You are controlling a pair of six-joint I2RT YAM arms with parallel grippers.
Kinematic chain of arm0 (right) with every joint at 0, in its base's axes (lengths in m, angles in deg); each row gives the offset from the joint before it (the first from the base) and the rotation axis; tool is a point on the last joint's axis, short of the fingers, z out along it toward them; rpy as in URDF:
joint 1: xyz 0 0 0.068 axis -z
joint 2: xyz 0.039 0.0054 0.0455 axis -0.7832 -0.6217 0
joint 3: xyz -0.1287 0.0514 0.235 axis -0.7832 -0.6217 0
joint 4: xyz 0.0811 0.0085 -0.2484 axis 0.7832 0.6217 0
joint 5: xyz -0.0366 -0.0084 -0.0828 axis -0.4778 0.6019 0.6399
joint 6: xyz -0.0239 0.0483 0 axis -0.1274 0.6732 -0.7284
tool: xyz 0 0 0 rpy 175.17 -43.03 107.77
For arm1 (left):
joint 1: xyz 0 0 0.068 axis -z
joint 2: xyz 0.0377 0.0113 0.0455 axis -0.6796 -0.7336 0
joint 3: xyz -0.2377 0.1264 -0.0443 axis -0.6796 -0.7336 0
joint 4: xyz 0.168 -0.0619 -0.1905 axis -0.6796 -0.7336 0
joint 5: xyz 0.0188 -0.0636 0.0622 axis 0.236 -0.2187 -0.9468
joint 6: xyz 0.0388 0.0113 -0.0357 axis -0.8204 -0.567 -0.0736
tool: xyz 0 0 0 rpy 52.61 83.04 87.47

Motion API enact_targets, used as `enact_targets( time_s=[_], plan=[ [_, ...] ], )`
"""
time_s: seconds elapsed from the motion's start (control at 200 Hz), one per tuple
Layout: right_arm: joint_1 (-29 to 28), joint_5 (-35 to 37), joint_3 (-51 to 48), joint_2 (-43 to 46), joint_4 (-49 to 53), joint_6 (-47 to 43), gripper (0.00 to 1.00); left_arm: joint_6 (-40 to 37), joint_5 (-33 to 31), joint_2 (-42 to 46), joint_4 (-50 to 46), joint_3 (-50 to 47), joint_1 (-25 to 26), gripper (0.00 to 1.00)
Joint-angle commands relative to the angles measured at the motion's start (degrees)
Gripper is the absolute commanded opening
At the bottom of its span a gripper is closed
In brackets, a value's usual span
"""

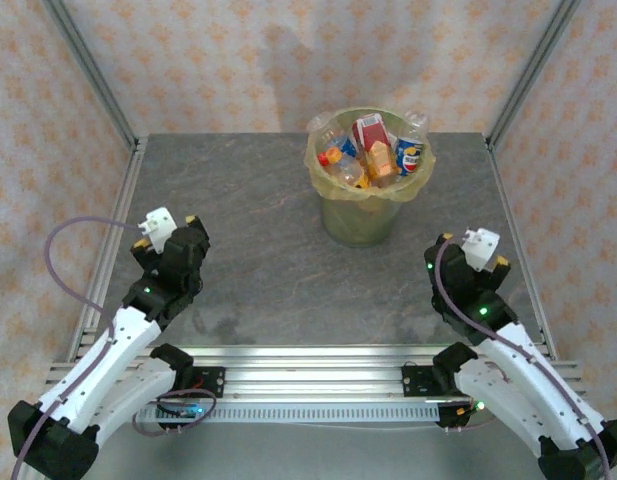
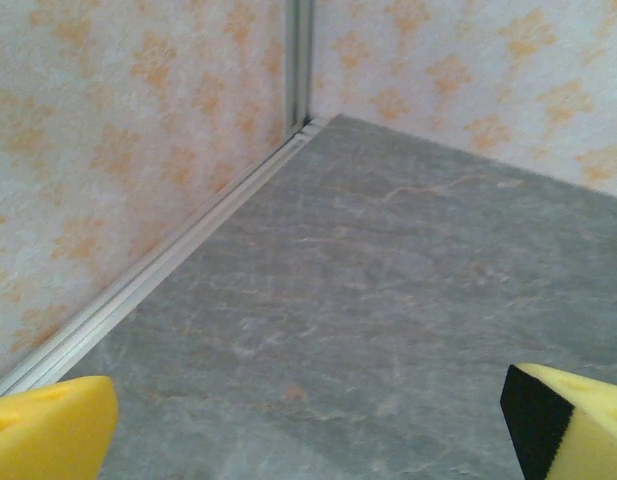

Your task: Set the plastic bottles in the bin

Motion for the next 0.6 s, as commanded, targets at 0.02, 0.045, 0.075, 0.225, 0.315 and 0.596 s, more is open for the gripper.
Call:
enact_targets(
  time_s=[0.02,0.045,0.075,0.225,0.315,0.596],
  plan=[
    [0.93,4.23,-7.10,0.46,-16.18,-7.76,0.99,-2.75,-6.01,-0.07,10.82,-5.07,-0.60,1.00],
    [1.26,3.88,-8.42,0.49,-18.41,-8.87,0.99,-3.76,-5.87,-0.24,13.01,-6.19,-0.68,1.00],
    [1.87,3.24,-9.77,0.46,-20.80,-9.92,0.99,-5.18,-5.63,-0.43,15.47,-7.52,-0.91,1.00],
    [5.86,-1.90,-14.59,0.46,-29.19,-13.33,0.99,-9.64,0.34,-1.59,27.03,-13.29,-4.40,1.00],
    [8.42,-5.34,-16.90,0.41,-33.60,-14.62,0.99,-11.48,4.52,-2.98,32.09,-15.35,-7.27,1.00],
    [16.55,-17.51,-21.35,-4.11,-48.02,-16.04,0.99,-15.35,14.40,-14.12,46.03,-17.42,-14.08,1.00]
  ],
)
